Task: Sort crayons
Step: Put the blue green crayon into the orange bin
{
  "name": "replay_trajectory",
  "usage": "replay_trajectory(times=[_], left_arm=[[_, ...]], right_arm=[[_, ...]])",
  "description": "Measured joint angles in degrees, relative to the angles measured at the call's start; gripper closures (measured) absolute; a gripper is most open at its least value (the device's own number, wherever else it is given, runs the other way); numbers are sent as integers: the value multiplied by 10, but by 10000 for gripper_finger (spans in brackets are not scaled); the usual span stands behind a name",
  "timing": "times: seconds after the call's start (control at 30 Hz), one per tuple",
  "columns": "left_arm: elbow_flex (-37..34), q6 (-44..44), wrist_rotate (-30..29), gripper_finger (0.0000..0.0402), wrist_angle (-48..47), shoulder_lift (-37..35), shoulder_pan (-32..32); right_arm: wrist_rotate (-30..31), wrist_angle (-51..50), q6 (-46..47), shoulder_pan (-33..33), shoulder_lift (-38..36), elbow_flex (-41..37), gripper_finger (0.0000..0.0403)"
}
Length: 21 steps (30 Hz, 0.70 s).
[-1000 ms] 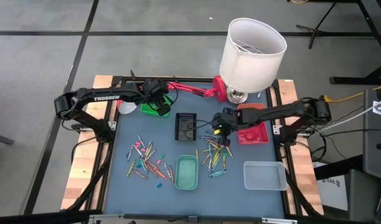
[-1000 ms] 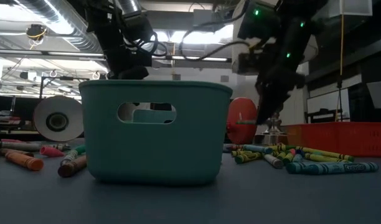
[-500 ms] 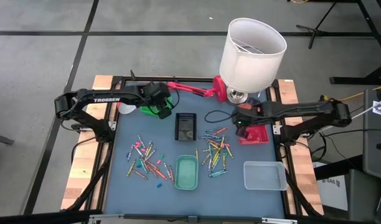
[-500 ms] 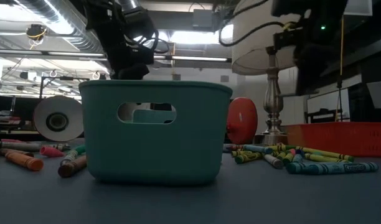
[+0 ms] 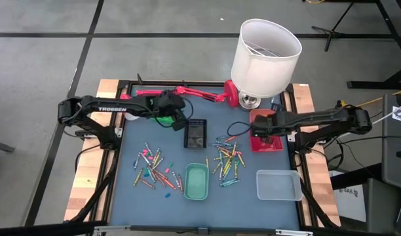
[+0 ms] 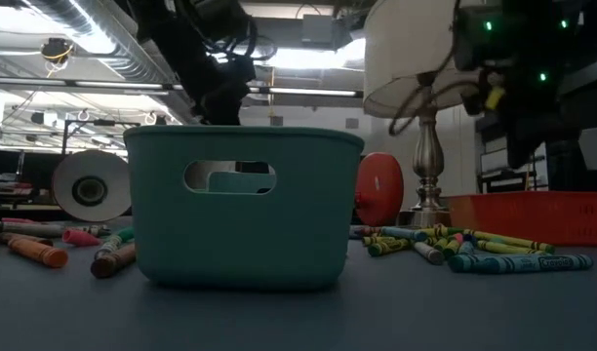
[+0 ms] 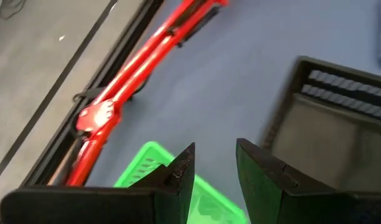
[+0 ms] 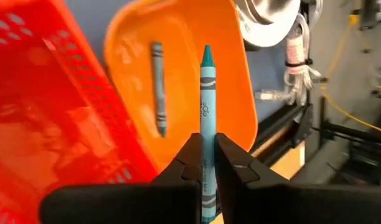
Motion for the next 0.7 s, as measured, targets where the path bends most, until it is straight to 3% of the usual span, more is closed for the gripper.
replay_trajectory(times=[0.33,0.7], left_arm=[[0,-20,1,300,-3,0,-112],[0,-178,40,300,-23,0,-253]], right_arm=[[11,52,-58,0,2,-8,377],[12,72,-78,0,2,-8,333]])
